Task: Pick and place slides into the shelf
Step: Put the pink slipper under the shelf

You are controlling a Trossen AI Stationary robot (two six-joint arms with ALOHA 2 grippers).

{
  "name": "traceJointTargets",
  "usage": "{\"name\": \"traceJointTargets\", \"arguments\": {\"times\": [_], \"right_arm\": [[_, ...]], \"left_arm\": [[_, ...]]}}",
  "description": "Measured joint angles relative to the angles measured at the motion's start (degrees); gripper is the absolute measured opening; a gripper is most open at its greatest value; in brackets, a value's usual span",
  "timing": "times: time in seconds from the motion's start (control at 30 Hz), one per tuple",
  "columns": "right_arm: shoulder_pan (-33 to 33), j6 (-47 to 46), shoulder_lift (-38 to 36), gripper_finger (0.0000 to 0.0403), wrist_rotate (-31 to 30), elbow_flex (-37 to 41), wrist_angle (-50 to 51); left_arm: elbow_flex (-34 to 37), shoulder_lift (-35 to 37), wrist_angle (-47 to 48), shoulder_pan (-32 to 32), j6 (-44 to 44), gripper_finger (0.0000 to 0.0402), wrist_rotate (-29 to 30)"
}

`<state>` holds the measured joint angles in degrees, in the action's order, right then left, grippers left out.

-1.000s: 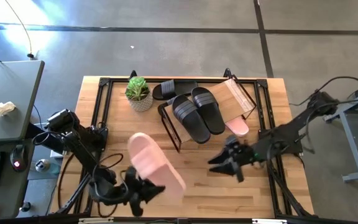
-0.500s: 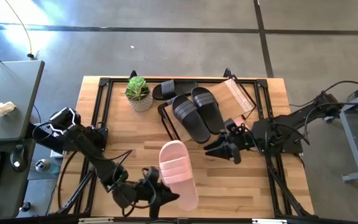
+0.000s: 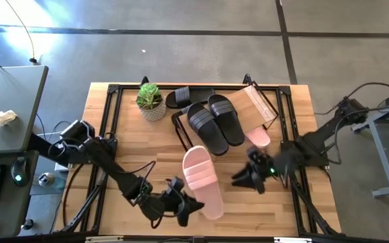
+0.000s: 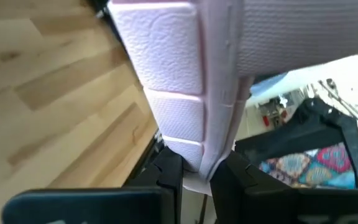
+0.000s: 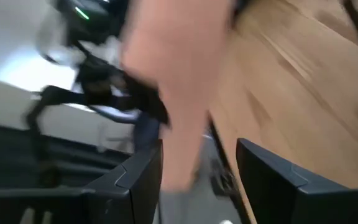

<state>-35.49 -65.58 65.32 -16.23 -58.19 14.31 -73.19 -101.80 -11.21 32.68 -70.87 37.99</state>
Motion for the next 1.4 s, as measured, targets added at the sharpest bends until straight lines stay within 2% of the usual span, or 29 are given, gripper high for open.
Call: {"name": "traceJointTargets", "arguments": {"times": [0.17, 0.3, 0.37, 0.5, 0.6, 0.7, 0.97, 1.4], "right_arm": [[-11.36, -9.22, 0.29, 0.0193, -13.77, 0.02, 4.71], [-17.90, -15.94, 0.91, 0.0191, -18.59, 4.85, 1.75], [-19.57, -17.15, 0.77, 0.0186, -21.30, 10.50, -7.64], [-19.24, -14.41, 1.17, 0.0173, -27.61, 22.59, -34.03], [-17.97, -10.53, 3.73, 0.0166, -30.83, 26.75, -46.33], [-16.29, -7.67, 6.42, 0.0166, -29.34, 26.14, -51.59], [-13.49, -2.19, 12.70, 0.0165, -24.84, 19.69, -49.86], [-12.17, -4.97, 13.11, 0.0165, -23.08, 18.95, -47.93]], "left_arm": [[0.00, 0.00, -1.22, -1.92, 1.67, 0.0043, -2.26], [0.00, 0.00, -2.35, -2.82, 3.20, 0.0042, -4.89], [0.00, 0.00, -2.33, -2.83, 3.61, 0.0042, -5.00], [0.00, 0.00, -2.29, -2.79, 3.59, 0.0044, -5.01], [0.00, 0.00, -2.28, -2.79, 3.56, 0.0043, -4.99], [0.00, 0.00, -2.04, -2.97, 3.37, 0.0044, -3.80], [0.07, -0.66, -1.93, -5.50, 2.34, 0.0045, -4.80], [0.07, -0.70, -2.09, -6.14, 1.53, 0.0046, -4.30]]}}
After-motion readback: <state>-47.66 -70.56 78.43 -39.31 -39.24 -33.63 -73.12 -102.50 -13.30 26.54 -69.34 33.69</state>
